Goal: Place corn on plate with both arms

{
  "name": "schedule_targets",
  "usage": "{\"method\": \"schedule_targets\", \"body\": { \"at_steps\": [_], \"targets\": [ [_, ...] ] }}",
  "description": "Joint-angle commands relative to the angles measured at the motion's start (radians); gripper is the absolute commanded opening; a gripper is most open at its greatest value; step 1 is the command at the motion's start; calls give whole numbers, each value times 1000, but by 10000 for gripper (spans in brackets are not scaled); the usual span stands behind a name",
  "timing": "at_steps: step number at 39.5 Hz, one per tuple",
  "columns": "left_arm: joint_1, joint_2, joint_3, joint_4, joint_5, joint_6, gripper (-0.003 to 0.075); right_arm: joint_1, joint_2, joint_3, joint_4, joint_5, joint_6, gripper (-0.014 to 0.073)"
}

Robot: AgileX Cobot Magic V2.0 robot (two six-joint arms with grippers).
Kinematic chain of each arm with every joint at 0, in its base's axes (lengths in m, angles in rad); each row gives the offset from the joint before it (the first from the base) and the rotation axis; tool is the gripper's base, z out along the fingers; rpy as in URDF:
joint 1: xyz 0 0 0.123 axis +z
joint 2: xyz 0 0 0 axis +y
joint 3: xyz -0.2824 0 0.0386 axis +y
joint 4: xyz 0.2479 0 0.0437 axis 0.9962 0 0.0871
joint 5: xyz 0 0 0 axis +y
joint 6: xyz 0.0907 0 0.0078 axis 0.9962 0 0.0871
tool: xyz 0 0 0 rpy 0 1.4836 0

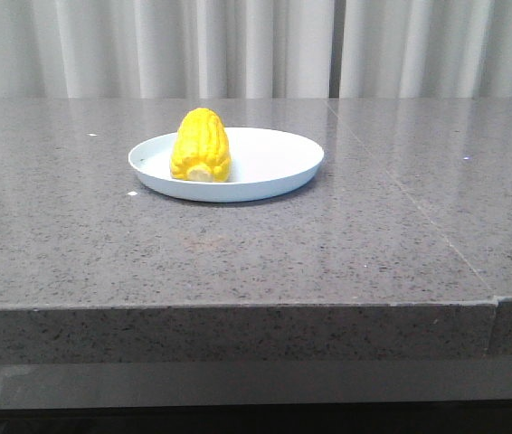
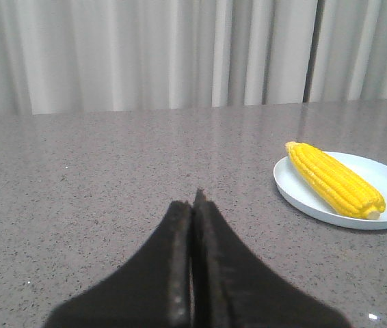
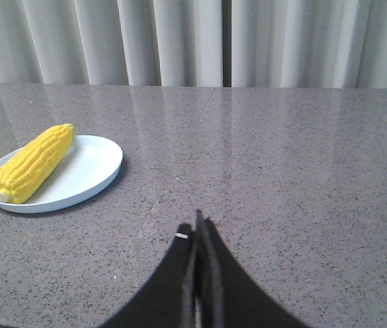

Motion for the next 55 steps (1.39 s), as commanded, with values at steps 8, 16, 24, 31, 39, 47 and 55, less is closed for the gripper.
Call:
{"method": "schedule_targets", "body": {
  "at_steps": [8, 16, 24, 31, 39, 47, 55],
  "targets": [
    [-1, -17, -25, 8, -79, 0, -20, -6, 13, -23, -10, -85, -10, -69],
    [-1, -17, -25, 8, -79, 0, -20, -6, 13, -23, -10, -85, -10, -69],
    [-1, -17, -25, 4, -79, 0, -20, -6, 13, -23, -10, -85, -10, -69],
    [23, -19, -25, -125, -82, 129, -20, -6, 13, -23, -10, -85, -10, -69],
    [151, -19, 4, -364, -149, 389, -20, -6, 13, -23, -10, -85, -10, -69],
    [252, -21, 124, -366, -282, 385, -20, -6, 13, -23, -10, -85, -10, -69],
    [271, -21, 242, -341, -325, 383, -20, -6, 13, -23, -10, -85, -10, -69]
  ]
}}
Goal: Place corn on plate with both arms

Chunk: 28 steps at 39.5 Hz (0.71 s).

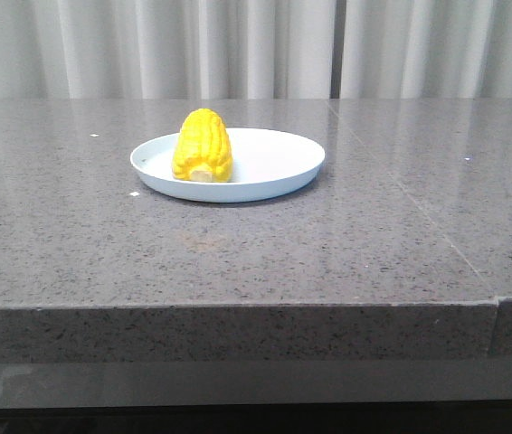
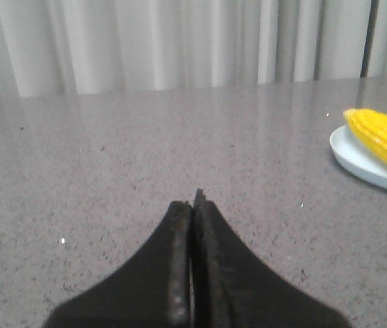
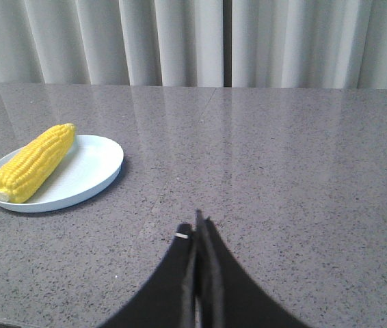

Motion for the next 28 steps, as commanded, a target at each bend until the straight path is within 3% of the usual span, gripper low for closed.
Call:
{"method": "schedule_targets", "body": {
  "at_steps": [1, 11, 28],
  "targets": [
    [1, -21, 26, 16, -134, 2, -20, -6, 13, -23, -10, -85, -10, -69],
    [1, -21, 140, 31, -297, 2, -20, -6, 13, -23, -10, -85, -10, -69],
    [1, -21, 140, 46, -282, 2, -20, -6, 13, -23, -10, -86, -10, -69]
  ]
}}
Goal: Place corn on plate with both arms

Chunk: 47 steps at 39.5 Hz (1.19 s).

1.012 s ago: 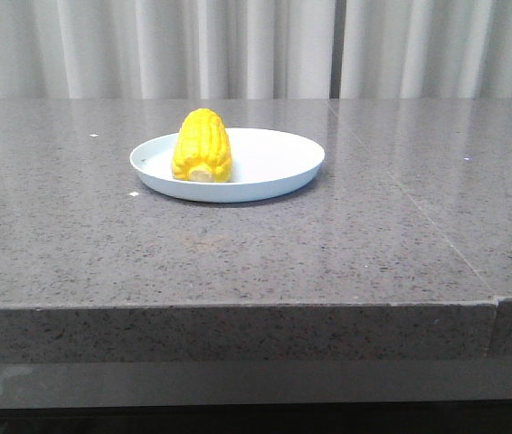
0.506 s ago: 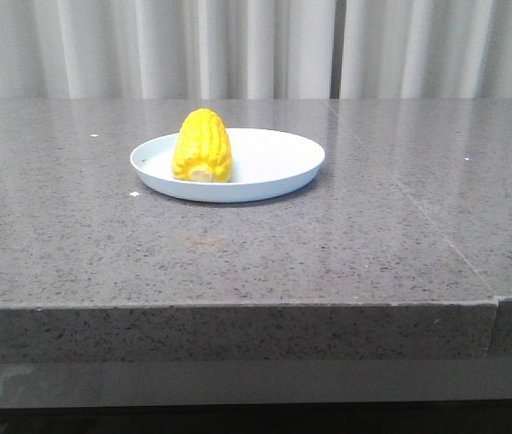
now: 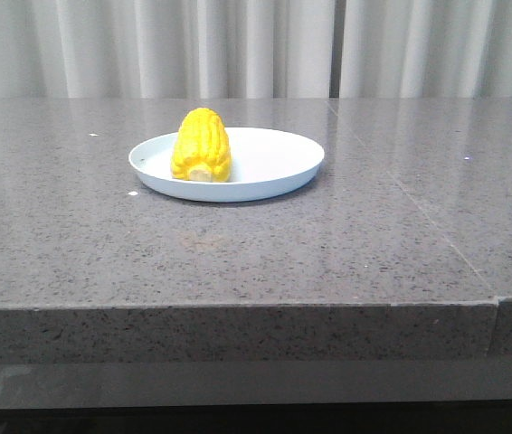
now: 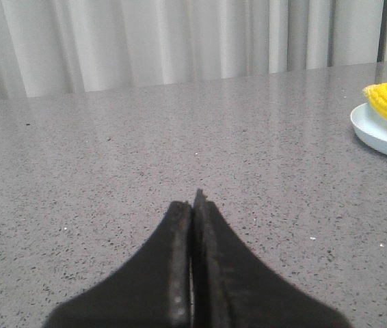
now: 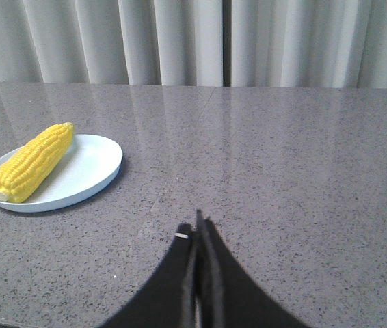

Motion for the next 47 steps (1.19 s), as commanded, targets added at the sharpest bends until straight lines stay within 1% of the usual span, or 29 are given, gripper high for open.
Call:
{"method": "schedule_targets", "body": {
  "at_steps": [1, 21, 24, 28, 35, 43, 47],
  "targets": [
    [1, -21, 4, 2, -92, 0, -20, -6, 13, -23, -10, -86, -8, -69],
    [1, -21, 4, 2, -92, 0, -20, -6, 13, -23, -12, -86, -8, -69],
    [1, -21, 4, 2, -92, 0, -20, -6, 13, -7, -51, -105, -8, -69],
    [1, -21, 4, 2, -92, 0, -20, -24, 11, 58, -68, -183, -8, -69],
    [1, -21, 4, 2, -92, 0, -20, -123, 8, 215, -66, -337, -8, -69],
    [1, -21, 4, 2, -92, 0, -20, -204, 8, 348, -48, -366, -8, -69],
    [1, -21, 4, 2, -92, 0, -20, -206, -8, 369, -47, -350, -8, -69]
  ]
}}
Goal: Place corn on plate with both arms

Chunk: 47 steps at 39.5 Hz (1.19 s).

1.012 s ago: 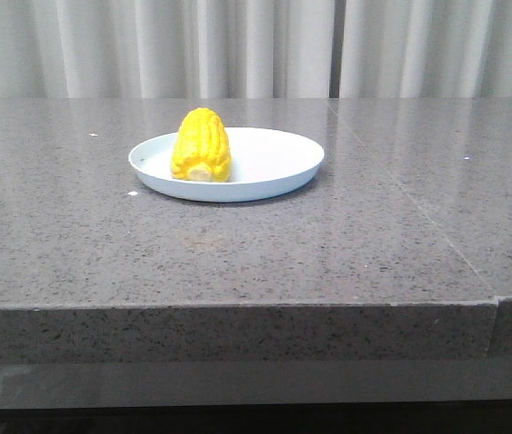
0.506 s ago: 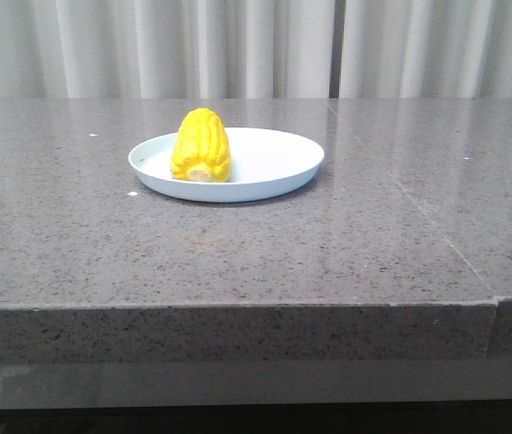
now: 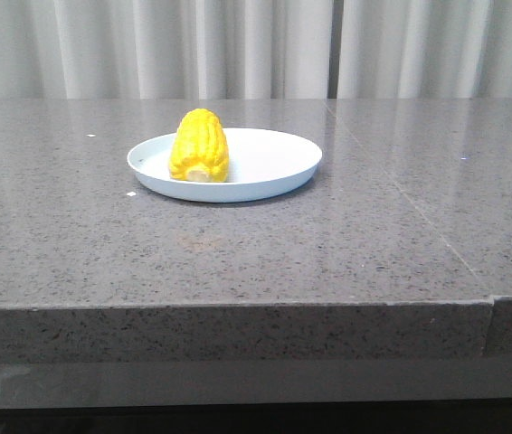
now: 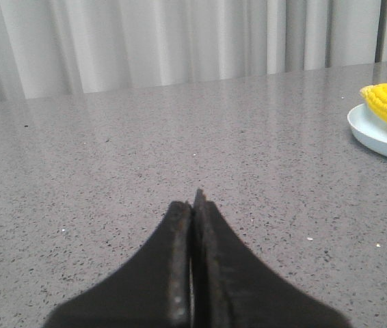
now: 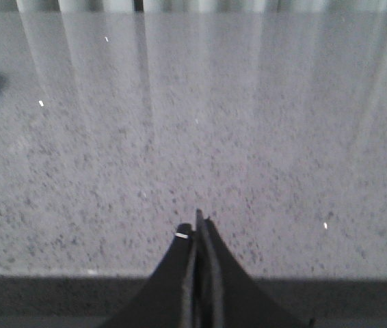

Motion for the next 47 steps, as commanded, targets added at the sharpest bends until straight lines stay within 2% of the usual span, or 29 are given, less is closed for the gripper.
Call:
{"method": "schedule_targets", "body": {
  "at_steps": [1, 47],
  "targets": [
    [1, -21, 4, 0, -92, 0, -20, -8, -7, -12, 5, -83, -8, -69],
    [1, -19, 4, 0, -92, 0, -20, -16, -39, -11, 5, -91, -8, -69]
  ]
}}
